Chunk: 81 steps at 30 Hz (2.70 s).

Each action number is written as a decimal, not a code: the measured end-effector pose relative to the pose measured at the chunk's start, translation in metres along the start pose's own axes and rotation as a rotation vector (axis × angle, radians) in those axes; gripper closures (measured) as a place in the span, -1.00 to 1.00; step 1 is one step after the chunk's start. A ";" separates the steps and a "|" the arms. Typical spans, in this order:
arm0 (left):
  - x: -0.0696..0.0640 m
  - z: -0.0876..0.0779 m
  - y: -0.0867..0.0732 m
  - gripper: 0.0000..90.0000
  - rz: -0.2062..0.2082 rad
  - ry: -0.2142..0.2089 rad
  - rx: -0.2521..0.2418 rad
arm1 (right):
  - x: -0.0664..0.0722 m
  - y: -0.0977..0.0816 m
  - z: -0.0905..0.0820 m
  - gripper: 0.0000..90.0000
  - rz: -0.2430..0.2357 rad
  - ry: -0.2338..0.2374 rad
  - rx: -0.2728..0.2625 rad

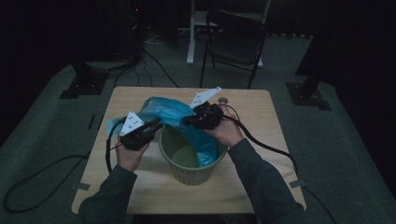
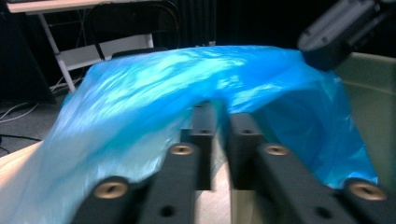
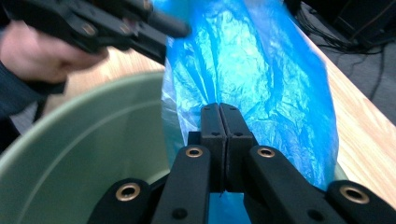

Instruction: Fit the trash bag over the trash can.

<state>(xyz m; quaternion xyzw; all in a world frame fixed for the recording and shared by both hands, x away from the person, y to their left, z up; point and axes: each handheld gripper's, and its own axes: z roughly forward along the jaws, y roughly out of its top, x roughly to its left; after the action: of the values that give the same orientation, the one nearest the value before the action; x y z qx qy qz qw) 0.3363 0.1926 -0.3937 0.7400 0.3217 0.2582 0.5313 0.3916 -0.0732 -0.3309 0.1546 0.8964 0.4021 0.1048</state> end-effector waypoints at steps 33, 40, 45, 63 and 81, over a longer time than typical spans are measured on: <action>0.003 0.011 0.025 0.94 0.022 -0.031 0.053 | 0.014 -0.035 -0.020 0.59 -0.022 0.044 -0.029; -0.008 0.011 0.029 0.95 0.038 -0.058 0.034 | 0.009 -0.017 -0.021 0.45 0.012 0.015 -0.101; -0.015 0.010 0.030 0.96 0.056 -0.082 0.029 | 0.008 -0.004 -0.009 0.38 0.006 -0.012 -0.086; -0.006 -0.005 0.042 0.64 0.007 -0.059 -0.019 | 0.018 -0.011 0.005 1.00 -0.079 -0.024 0.001; -0.006 0.026 0.042 0.43 -0.009 -0.132 0.103 | 0.022 -0.011 0.003 1.00 -0.105 -0.023 -0.019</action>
<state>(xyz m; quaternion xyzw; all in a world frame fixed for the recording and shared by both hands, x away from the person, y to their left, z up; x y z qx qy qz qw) 0.3593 0.1623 -0.3622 0.7802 0.3021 0.1894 0.5139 0.3697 -0.0698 -0.3432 0.1112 0.8980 0.4029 0.1377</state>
